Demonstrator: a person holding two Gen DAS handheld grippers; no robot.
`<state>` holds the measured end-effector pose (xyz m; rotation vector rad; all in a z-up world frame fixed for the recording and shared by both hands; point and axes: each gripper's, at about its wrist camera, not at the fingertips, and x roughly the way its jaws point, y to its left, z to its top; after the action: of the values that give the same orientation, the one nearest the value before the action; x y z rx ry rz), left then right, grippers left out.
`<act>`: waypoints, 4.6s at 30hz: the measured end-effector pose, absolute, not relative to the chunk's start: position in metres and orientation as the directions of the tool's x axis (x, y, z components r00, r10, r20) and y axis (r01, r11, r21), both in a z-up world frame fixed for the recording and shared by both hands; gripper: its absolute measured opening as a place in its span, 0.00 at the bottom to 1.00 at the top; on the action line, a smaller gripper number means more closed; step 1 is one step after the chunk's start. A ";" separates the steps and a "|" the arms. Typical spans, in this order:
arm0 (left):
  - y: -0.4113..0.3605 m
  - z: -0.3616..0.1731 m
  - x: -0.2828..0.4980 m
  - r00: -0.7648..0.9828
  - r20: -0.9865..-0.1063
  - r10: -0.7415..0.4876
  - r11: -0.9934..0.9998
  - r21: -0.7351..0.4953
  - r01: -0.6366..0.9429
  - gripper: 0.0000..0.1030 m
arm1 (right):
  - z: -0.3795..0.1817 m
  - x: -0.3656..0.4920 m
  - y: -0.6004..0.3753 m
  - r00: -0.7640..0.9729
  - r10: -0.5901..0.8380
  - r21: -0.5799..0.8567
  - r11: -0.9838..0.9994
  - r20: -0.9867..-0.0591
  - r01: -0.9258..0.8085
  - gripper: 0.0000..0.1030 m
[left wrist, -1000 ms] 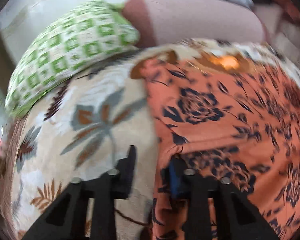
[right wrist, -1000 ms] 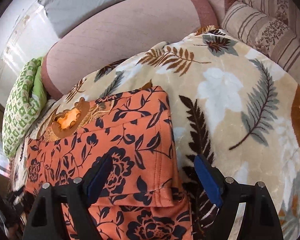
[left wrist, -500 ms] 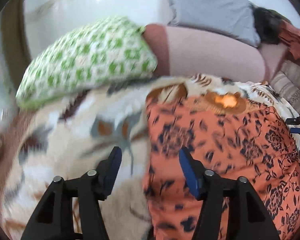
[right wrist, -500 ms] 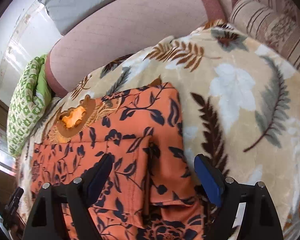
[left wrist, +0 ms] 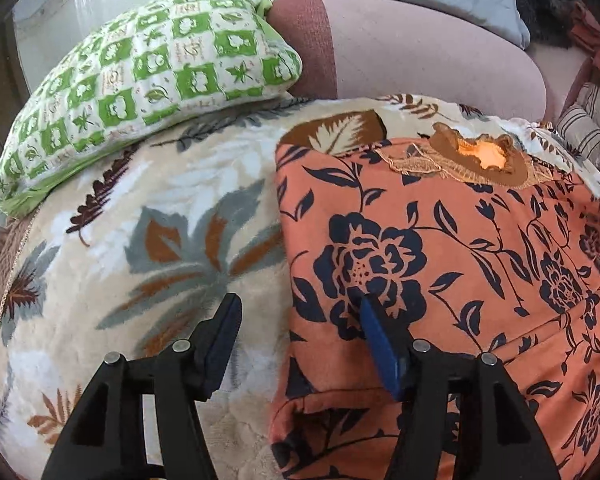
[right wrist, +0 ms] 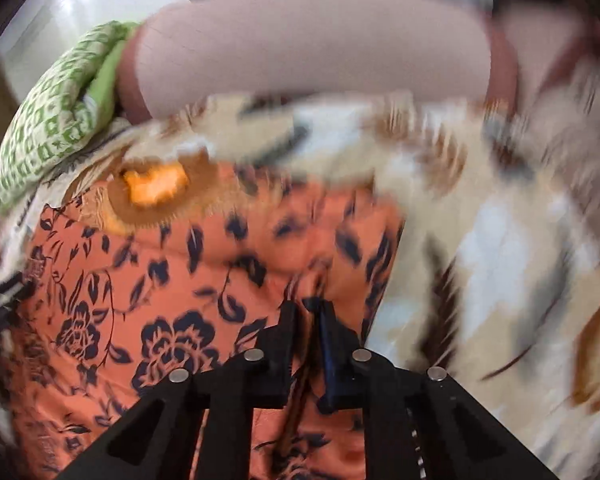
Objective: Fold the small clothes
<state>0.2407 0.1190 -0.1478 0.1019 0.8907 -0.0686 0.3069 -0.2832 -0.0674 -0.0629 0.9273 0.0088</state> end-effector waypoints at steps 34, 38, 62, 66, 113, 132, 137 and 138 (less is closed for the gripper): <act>0.127 -0.155 0.237 0.615 -0.787 -0.055 0.992 0.029 0.126 0.72 | -0.144 0.342 -0.286 0.543 -0.036 -0.043 0.999 -0.839 -0.001 0.07; 0.128 -0.136 0.221 0.664 -0.746 -0.051 0.991 0.043 0.124 0.72 | -0.114 0.320 -0.294 0.576 -0.019 0.013 0.999 -0.817 0.052 0.08; 0.170 -0.120 -0.043 0.576 -0.794 -0.194 0.970 -0.243 -0.007 0.84 | -0.096 0.025 -0.372 0.421 0.375 0.435 0.899 -0.826 0.054 0.71; 0.153 -0.151 -0.058 0.522 -0.825 -0.215 0.964 -0.265 -0.022 0.84 | -0.127 -0.002 -0.368 0.370 0.411 0.467 0.882 -0.833 0.071 0.71; 0.139 -0.015 0.045 0.702 -0.645 -0.302 0.938 -0.332 0.098 0.08 | -0.051 0.059 -0.400 0.587 0.670 0.822 0.569 -0.454 -0.014 0.08; 0.159 -0.123 0.203 0.639 -0.761 -0.112 0.987 -0.159 -0.016 0.75 | -0.106 0.213 -0.383 0.550 0.349 0.428 0.904 -0.759 0.017 0.71; 0.141 -0.173 0.226 0.485 -0.862 -0.149 0.984 -0.178 -0.014 0.63 | -0.154 0.242 -0.384 0.421 0.463 0.541 0.837 -0.780 0.080 0.71; 0.136 -0.168 0.228 0.478 -0.866 -0.150 0.986 -0.166 0.010 0.25 | -0.156 0.243 -0.384 0.422 0.468 0.550 0.830 -0.776 0.091 0.69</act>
<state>0.2284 0.1362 -0.1681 -0.1449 1.0695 -0.0982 0.2429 -0.3837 -0.1564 0.5723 1.1251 0.2526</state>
